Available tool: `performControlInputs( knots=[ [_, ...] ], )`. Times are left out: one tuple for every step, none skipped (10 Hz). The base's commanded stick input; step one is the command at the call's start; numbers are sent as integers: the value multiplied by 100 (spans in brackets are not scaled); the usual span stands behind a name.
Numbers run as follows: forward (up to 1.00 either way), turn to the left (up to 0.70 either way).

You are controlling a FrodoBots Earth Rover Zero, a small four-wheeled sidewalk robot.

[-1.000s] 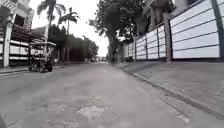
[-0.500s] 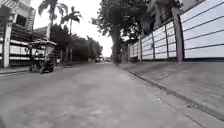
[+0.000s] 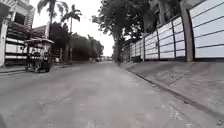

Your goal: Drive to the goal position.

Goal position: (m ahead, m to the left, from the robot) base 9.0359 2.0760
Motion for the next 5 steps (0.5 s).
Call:
performControlInputs(
  knots=[
    [100,0],
    [100,0],
    [100,11],
    [100,-2],
    [100,-19]
  ],
)
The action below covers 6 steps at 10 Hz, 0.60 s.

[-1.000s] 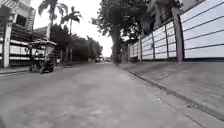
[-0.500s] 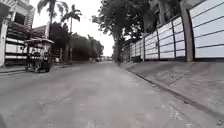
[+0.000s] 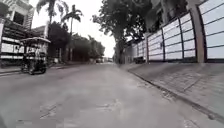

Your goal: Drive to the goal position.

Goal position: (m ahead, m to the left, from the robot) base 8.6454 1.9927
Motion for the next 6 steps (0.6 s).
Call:
performControlInputs(
  knots=[
    [100,-37],
    [100,-40],
    [100,-4],
    [100,9],
    [100,3],
    [100,0]
  ],
)
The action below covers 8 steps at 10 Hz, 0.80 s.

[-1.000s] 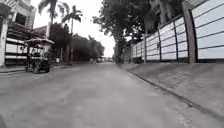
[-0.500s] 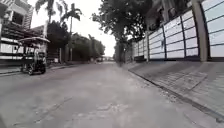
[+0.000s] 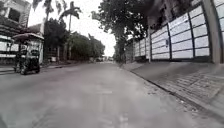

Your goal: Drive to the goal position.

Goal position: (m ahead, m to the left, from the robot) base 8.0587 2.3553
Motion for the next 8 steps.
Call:
performControlInputs(
  knots=[
    [100,6],
    [100,3],
    [100,0],
    [100,0],
    [100,4],
    [100,4],
    [100,-38],
    [100,-40]
  ],
)
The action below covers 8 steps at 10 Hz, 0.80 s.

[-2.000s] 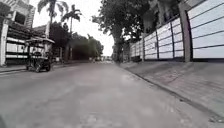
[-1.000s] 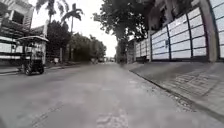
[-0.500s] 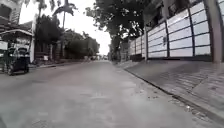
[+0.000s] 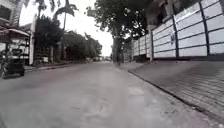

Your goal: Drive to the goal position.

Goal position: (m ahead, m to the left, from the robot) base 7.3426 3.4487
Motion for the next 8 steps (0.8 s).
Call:
performControlInputs(
  knots=[
    [100,-40],
    [100,-35],
    [100,-8],
    [100,10],
    [100,4],
    [100,2],
    [100,0],
    [100,0]
  ],
)
